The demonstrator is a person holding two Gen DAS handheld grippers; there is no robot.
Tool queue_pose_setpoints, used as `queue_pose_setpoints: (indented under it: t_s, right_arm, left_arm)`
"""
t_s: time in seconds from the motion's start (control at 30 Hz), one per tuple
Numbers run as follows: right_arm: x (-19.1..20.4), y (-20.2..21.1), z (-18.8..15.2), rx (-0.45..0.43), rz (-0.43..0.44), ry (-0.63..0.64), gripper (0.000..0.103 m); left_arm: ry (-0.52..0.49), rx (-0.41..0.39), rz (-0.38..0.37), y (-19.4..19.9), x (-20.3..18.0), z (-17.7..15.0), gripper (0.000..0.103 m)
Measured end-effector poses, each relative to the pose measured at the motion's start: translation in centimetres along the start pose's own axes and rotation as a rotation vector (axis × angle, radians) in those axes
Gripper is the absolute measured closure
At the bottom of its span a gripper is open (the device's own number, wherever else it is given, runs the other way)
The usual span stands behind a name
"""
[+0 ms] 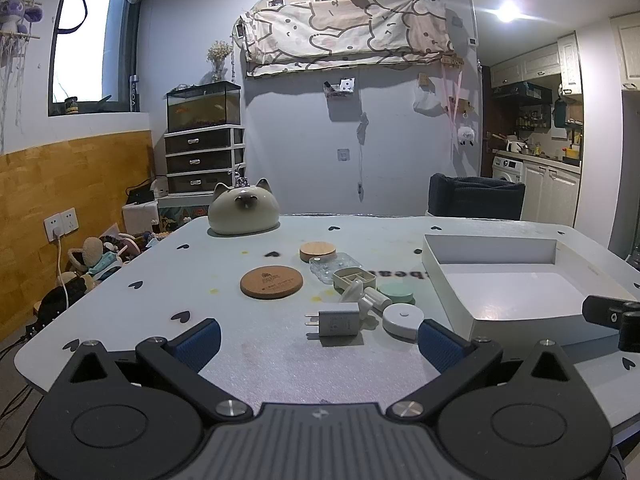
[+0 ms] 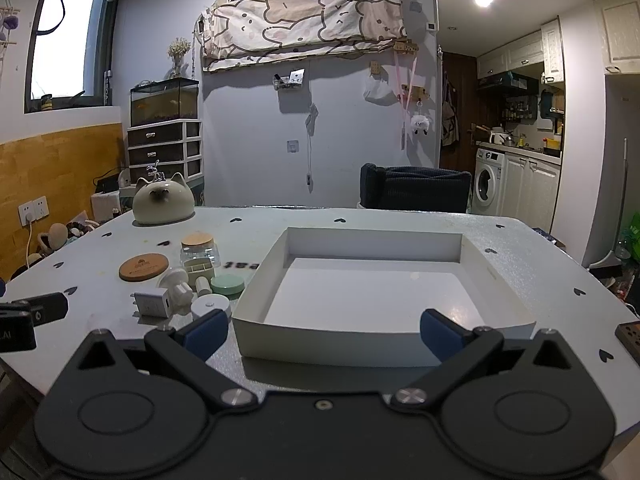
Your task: Organize rigid objects
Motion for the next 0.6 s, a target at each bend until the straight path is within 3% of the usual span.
queue_pose_setpoints:
  t_s: [0.6]
  right_arm:
    - [-0.21,-0.38,-0.51,0.004,-0.001,0.001,0.000]
  left_arm:
    - [0.002,0.003,-0.003,0.06,0.16,0.09,0.000]
Point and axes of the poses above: each gripper's, at about its wrist camera, not at the fingertips, and y roughly against the way its jaws point, x to its left, z to its top, the point moved 5 cm from there along -y, roughly the way its jaws point, and after that the axes turned 3 degrees about x, right-handed, at the moved point
